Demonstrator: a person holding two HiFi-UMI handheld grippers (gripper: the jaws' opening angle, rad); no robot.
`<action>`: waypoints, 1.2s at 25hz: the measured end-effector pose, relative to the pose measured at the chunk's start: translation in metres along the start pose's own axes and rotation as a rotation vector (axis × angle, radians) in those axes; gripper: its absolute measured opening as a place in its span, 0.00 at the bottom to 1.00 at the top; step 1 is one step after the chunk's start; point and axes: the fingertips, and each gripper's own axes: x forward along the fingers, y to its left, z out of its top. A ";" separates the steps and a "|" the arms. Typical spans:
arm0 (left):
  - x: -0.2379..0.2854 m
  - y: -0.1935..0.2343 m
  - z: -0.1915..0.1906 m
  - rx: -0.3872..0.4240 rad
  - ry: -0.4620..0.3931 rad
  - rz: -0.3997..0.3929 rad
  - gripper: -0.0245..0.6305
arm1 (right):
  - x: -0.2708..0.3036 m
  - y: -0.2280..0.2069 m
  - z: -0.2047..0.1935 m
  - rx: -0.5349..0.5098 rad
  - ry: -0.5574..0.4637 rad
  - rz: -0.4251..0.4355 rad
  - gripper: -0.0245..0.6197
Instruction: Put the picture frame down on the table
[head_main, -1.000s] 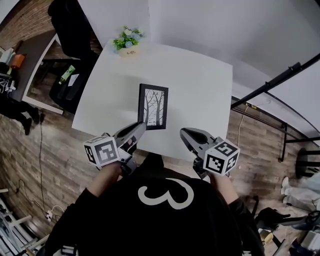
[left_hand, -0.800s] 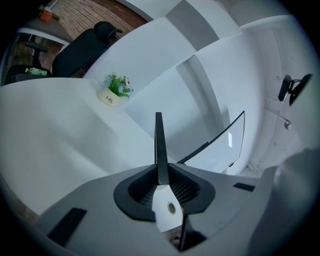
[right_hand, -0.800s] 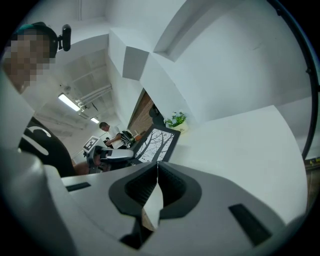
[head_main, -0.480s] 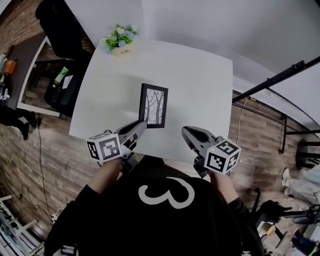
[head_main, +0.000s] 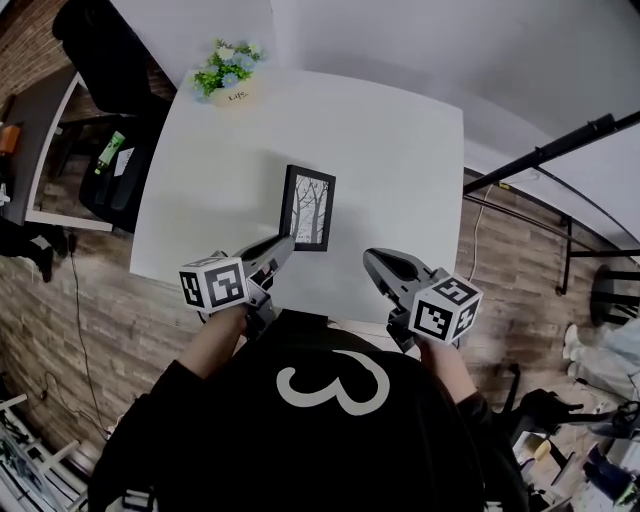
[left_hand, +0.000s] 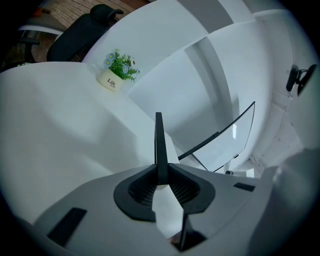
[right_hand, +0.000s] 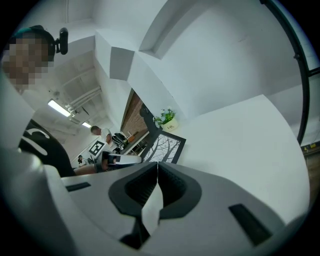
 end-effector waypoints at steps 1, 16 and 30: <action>0.002 0.002 -0.001 -0.004 0.004 0.001 0.16 | 0.001 -0.002 -0.002 0.004 0.004 -0.001 0.07; 0.014 0.014 -0.011 0.017 0.039 0.008 0.16 | 0.012 -0.009 -0.019 0.025 0.048 0.000 0.07; 0.018 0.032 -0.018 -0.059 0.035 -0.001 0.16 | 0.025 -0.010 -0.022 0.044 0.066 0.027 0.07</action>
